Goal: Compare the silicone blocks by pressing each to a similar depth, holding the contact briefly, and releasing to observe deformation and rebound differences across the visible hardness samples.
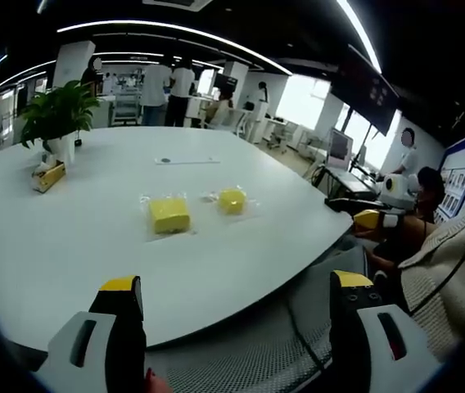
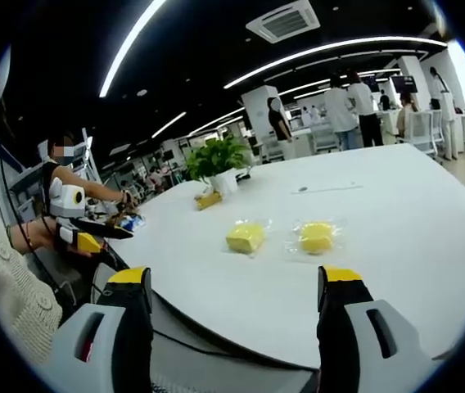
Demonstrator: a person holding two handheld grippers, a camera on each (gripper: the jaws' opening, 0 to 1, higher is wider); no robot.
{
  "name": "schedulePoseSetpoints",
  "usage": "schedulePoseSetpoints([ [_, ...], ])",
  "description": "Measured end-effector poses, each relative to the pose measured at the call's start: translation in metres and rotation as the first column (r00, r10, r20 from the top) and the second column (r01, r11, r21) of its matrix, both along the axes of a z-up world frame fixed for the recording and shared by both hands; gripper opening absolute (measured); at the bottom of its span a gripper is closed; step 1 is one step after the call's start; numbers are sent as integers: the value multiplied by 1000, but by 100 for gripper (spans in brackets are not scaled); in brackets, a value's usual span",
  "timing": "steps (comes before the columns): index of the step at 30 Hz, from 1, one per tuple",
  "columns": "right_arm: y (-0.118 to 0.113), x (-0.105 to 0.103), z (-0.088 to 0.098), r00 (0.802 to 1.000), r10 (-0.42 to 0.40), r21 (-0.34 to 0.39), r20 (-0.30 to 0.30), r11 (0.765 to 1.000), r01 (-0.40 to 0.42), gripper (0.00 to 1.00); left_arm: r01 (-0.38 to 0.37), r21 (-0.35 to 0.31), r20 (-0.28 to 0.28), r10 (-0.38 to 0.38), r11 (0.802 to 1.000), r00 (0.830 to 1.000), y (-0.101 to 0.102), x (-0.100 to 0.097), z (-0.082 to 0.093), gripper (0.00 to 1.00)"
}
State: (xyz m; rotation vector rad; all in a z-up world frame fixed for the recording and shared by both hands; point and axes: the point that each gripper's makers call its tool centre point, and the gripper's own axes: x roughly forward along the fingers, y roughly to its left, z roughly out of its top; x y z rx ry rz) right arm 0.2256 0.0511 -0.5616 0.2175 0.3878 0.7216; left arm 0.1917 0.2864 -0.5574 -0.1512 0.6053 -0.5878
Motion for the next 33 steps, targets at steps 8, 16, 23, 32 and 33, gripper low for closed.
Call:
schedulePoseSetpoints([
  [8, 0, 1, 2, 1000, 10, -6, 6, 1000, -10, 79, 14, 8, 9, -14, 1000, 1000, -4, 2, 3, 95],
  [16, 0, 5, 6, 1000, 12, -7, 21, 1000, -12, 79, 18, -19, 22, -18, 1000, 1000, -12, 8, 6, 92],
  [23, 1, 7, 4, 1000, 14, -8, 25, 1000, -14, 80, 28, -23, 18, -27, 999, 999, -18, 10, 4, 94],
  [32, 0, 9, 1, 1000, 4, -7, 17, 1000, -4, 80, 33, -19, 1, -33, 999, 999, -15, 11, -1, 95],
  [33, 0, 9, 2, 1000, 3, -7, 18, 1000, -3, 80, 33, -20, 1, -33, 999, 999, -14, 11, -1, 95],
])
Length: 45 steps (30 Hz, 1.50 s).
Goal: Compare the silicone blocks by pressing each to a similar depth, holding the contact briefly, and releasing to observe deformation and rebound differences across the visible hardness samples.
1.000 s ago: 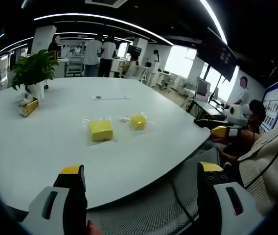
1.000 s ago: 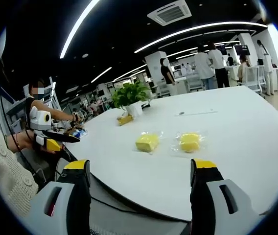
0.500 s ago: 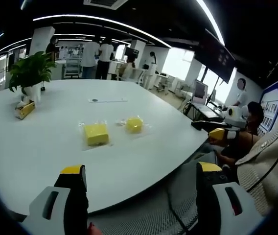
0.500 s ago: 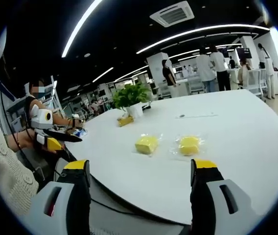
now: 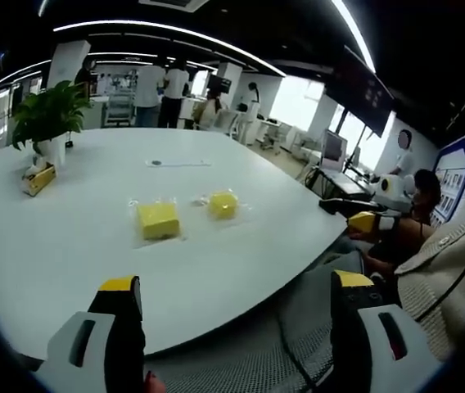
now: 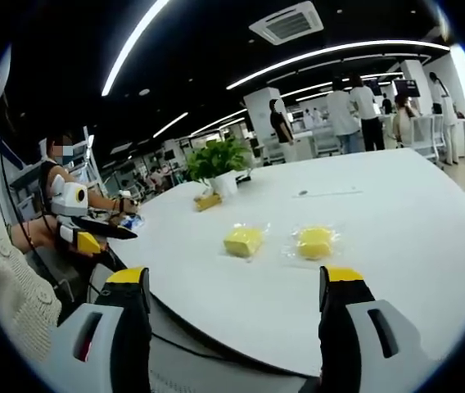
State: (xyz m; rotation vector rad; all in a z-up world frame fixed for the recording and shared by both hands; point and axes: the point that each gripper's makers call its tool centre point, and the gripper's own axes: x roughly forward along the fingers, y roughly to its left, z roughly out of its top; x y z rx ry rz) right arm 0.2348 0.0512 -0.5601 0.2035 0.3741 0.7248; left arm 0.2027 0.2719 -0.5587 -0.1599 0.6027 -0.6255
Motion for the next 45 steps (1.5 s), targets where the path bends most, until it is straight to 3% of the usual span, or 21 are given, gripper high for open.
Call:
schedulePoseSetpoints([
  [9, 0, 5, -1, 1000, -1, -8, -9, 1000, 1, 80, -17, -19, 4, 17, 1000, 1000, 5, 12, 3, 96],
  [20, -1, 17, 3, 1000, -12, -23, -22, 1000, 11, 79, -21, -25, 40, 22, 999, 999, 14, 54, 18, 97],
  [23, 1, 21, 5, 1000, -12, -9, -27, 1000, 12, 79, -37, -80, 46, 41, 996, 998, 16, 70, 24, 97],
  [30, 0, 30, 5, 999, -27, -8, -39, 1000, 27, 79, -48, -126, 50, 54, 991, 997, 26, 114, 28, 96],
  [38, 3, 42, -1, 997, -43, -24, -57, 999, 42, 78, -71, -136, 23, 75, 988, 997, 45, 162, 13, 95],
  [41, 4, 46, -4, 997, -46, -31, -67, 999, 44, 78, -73, -196, 6, 76, 978, 997, 46, 180, 8, 94],
  [45, 5, 51, -7, 995, -52, -41, -80, 998, 49, 78, -81, -228, -21, 78, 970, 997, 50, 202, -4, 94],
])
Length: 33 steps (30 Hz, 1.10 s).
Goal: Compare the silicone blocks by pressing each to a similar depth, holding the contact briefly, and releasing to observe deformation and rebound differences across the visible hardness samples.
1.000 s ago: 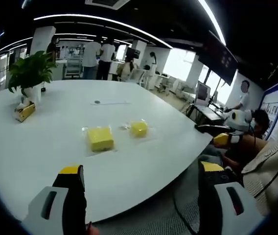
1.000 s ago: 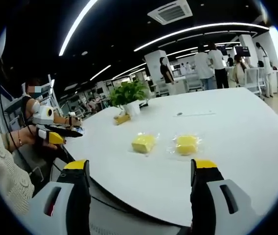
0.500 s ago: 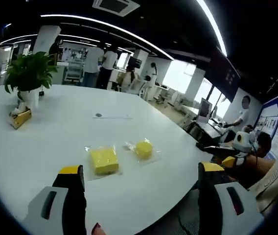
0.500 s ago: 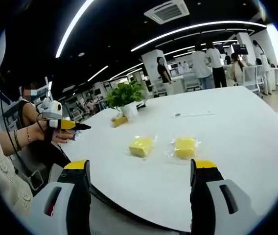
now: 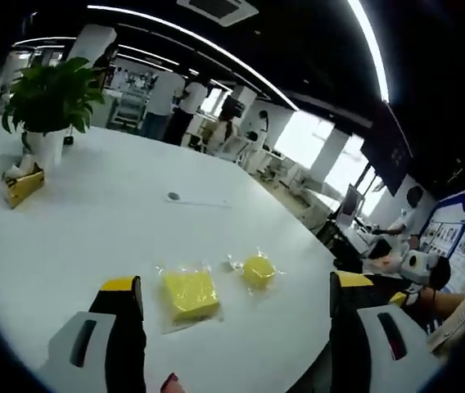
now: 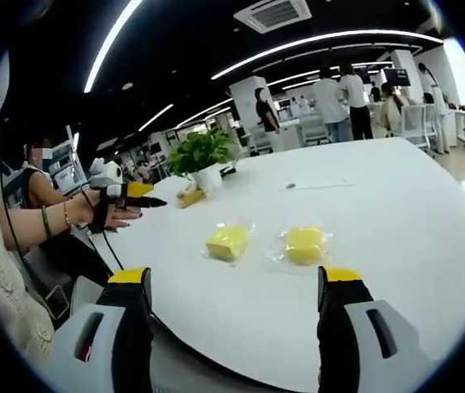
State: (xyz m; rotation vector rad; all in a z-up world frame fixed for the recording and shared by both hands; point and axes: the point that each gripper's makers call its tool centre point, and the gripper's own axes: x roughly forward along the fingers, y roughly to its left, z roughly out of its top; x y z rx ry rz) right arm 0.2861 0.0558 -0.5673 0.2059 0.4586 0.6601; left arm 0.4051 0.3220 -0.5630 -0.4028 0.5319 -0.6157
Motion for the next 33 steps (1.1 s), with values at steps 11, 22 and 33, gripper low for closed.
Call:
schedulePoseSetpoints([
  [11, -8, 11, -10, 998, -21, -25, -54, 999, 20, 76, 47, 12, -72, -46, 999, 996, -1, 44, -51, 93],
  [22, -16, 18, -21, 992, -40, -66, -118, 997, 33, 74, 32, -109, -176, -51, 994, 983, -5, 81, -104, 83],
  [33, -27, 29, -26, 986, -78, -86, -148, 994, 66, 74, 15, -227, -242, -72, 974, 968, -19, 112, -135, 77],
])
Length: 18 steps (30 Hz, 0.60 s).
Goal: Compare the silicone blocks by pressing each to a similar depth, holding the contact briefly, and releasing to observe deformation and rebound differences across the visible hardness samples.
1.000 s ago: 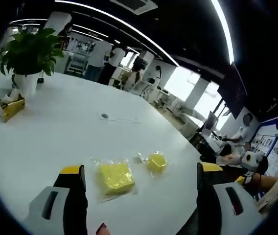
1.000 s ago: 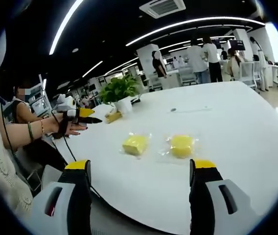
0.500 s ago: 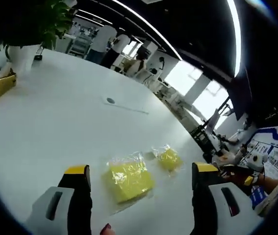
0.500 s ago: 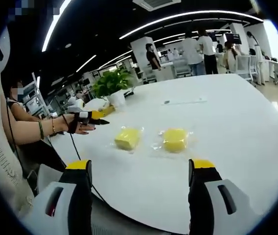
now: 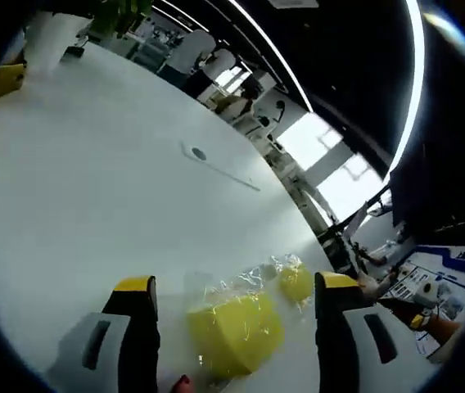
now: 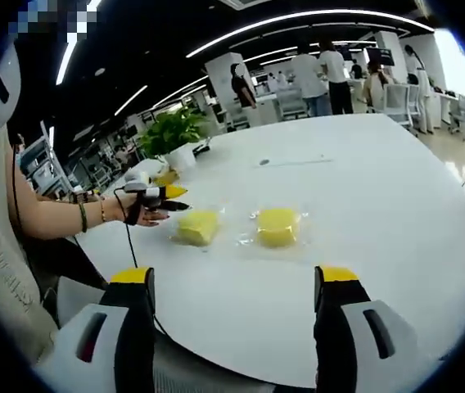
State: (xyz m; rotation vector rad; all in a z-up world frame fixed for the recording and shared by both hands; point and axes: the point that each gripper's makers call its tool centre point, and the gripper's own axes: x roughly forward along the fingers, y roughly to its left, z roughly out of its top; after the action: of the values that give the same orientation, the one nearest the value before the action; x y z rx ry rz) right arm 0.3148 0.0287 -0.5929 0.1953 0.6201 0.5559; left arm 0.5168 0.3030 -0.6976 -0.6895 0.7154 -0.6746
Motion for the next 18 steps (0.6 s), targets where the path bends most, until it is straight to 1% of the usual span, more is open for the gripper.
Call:
schedulePoseSetpoints([
  [1, 0, 1, 1, 1000, -4, 13, -5, 1000, 5, 73, 3, -52, -13, -3, 999, 1000, -3, 0, 1, 75],
  [2, 0, 1, 2, 1000, -14, 30, -7, 999, 14, 73, -2, -112, -43, -3, 994, 999, -4, 0, -1, 73],
  [3, -3, 2, 2, 1000, -25, 38, -10, 999, 26, 73, -11, -147, -70, 1, 989, 998, -4, 1, -4, 71],
  [4, -5, 2, 2, 999, -31, 39, -10, 999, 31, 73, -21, -186, -77, 7, 982, 997, -4, 2, -6, 69],
  [5, -7, 3, 2, 999, -39, 40, -10, 998, 40, 73, -32, -202, -83, 15, 979, 996, -5, 3, -8, 67],
  [6, -10, 3, 2, 999, -46, 34, -12, 998, 47, 73, -43, -204, -93, 25, 978, 995, -3, 4, -13, 64],
  [9, -15, 4, -1, 998, -59, 20, -15, 998, 59, 72, -43, -226, -99, 21, 973, 995, -7, 3, -18, 53],
  [11, -17, 5, -2, 997, -68, 27, -20, 997, 69, 72, -35, -250, -107, 9, 968, 994, -12, 0, -19, 47],
  [14, -15, 6, -3, 998, -64, 27, -26, 998, 65, 70, -47, -260, -129, 13, 965, 992, -13, -2, -24, 39],
  [15, -14, 7, -3, 998, -64, 27, -25, 998, 65, 70, -49, -266, -131, 15, 963, 991, -9, 0, -27, 35],
  [16, -12, 8, 0, 997, -68, 45, -25, 997, 69, 70, -63, -274, -139, 26, 960, 990, -6, 2, -30, 32],
  [17, -9, 11, 4, 997, -74, 74, -17, 994, 75, 70, -77, -283, -148, 36, 956, 988, -6, 0, -30, 30],
  [18, -7, 14, 10, 996, -86, 107, -3, 991, 86, 70, -104, -301, -161, 57, 948, 985, -4, 1, -30, 27],
])
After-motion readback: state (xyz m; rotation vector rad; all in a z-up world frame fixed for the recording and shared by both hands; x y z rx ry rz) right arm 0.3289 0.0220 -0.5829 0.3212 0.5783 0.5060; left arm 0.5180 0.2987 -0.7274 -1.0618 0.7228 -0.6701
